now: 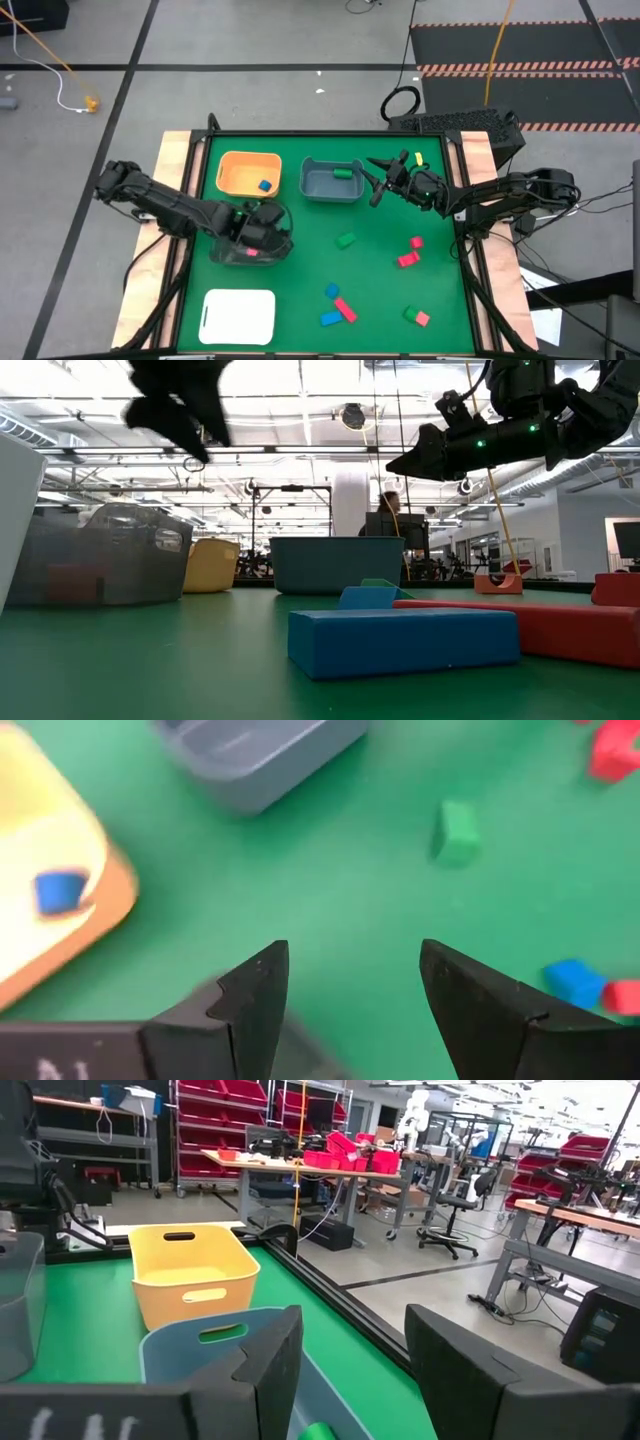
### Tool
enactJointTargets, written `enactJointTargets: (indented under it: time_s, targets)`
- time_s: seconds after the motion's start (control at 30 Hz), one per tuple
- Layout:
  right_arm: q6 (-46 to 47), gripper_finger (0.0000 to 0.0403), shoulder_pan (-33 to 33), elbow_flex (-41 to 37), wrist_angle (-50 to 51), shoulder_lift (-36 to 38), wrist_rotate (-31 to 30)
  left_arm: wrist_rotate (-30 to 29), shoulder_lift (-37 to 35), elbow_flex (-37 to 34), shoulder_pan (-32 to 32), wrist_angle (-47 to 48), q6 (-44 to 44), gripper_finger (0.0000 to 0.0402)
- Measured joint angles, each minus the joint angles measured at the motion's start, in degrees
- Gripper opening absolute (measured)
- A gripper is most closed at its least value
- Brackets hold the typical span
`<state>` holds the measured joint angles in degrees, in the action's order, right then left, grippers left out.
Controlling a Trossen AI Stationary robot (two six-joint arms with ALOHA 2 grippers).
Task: Sort & place blocks by color
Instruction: Put the green triangular block into the blue bin
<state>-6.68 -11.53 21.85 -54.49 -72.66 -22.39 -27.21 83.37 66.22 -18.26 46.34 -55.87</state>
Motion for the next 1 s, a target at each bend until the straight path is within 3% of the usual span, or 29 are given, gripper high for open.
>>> enactJointTargets:
  time_s: [0.3, 0.7, 1.0]
  targets:
    - [0.0, 0.0171, 0.0, 0.0, 0.4, 0.0, 0.0, 0.4, 8.4, 0.0, 5.1, -17.6, 13.7, 0.0260]
    - [0.0, 0.0171, 0.0, 0.0, 0.3, 0.0, 0.0, 0.7, 23.6, 0.0, 5.4, -38.8, 18.4, 0.0298]
    - [0.0, 0.0171, 0.0, 0.0, 0.1, 0.0, 0.0, 0.7, 30.8, 0.0, 4.2, -47.5, 22.4, 0.0308]
